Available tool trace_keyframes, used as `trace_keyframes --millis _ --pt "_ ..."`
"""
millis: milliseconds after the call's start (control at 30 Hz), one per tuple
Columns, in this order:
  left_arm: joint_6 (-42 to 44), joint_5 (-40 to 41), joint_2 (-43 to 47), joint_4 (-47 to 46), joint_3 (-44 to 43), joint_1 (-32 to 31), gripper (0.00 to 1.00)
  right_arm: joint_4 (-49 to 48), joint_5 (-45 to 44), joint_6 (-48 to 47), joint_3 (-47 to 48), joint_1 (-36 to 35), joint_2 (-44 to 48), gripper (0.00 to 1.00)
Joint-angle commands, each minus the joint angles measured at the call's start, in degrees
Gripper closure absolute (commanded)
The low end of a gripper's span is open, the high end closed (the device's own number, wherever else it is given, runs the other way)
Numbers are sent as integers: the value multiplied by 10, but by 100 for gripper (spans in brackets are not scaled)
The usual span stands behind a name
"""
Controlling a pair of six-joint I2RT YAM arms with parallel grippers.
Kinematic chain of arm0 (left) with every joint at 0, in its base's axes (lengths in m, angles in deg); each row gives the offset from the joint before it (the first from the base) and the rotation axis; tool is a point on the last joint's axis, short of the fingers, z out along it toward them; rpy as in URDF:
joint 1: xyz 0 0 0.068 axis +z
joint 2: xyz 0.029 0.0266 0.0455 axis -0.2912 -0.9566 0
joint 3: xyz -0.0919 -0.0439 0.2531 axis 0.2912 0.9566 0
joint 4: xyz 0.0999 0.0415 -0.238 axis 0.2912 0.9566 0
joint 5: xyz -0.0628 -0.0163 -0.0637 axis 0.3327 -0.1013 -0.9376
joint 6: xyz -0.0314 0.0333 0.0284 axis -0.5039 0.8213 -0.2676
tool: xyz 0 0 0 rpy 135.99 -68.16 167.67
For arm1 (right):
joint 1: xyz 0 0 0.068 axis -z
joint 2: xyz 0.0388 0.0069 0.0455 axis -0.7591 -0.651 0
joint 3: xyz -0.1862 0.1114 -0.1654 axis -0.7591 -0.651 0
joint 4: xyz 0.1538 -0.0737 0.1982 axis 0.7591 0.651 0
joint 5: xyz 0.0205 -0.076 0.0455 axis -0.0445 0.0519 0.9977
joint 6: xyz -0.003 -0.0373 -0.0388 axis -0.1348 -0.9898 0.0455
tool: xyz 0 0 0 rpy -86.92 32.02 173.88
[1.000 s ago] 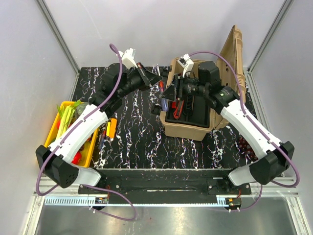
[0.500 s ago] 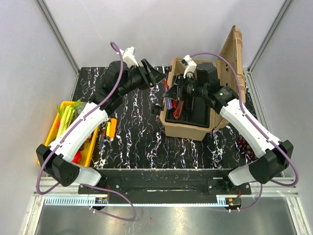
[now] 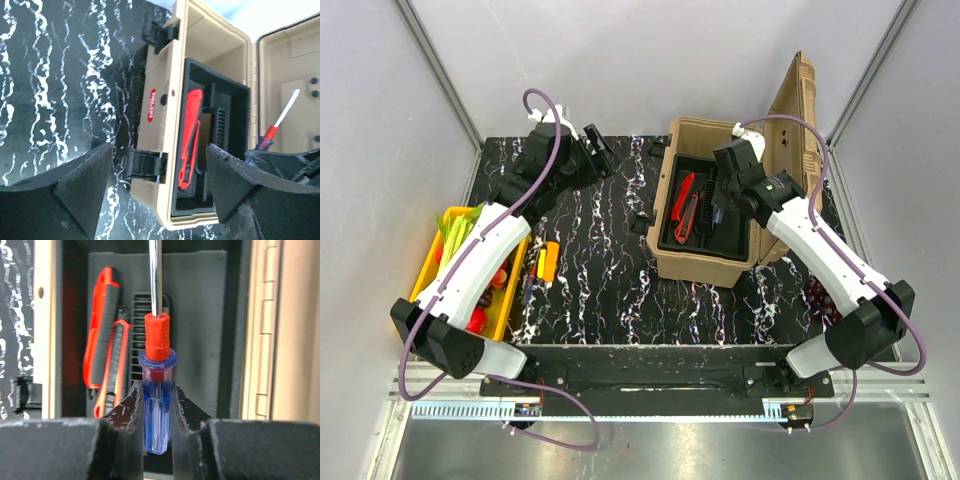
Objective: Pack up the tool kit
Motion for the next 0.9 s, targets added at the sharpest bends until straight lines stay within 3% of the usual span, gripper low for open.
trace_keyframes --millis 0,400,867 --pt "20 26 4 12 15 12 20 32 -95 21 -2 7 -7 100" --pt "71 128 -25 62 99 60 18 37 -58 36 -69 18 -27 99" --pt "90 162 -104 56 165 114 16 34 -72 32 -62 21 -4 48"
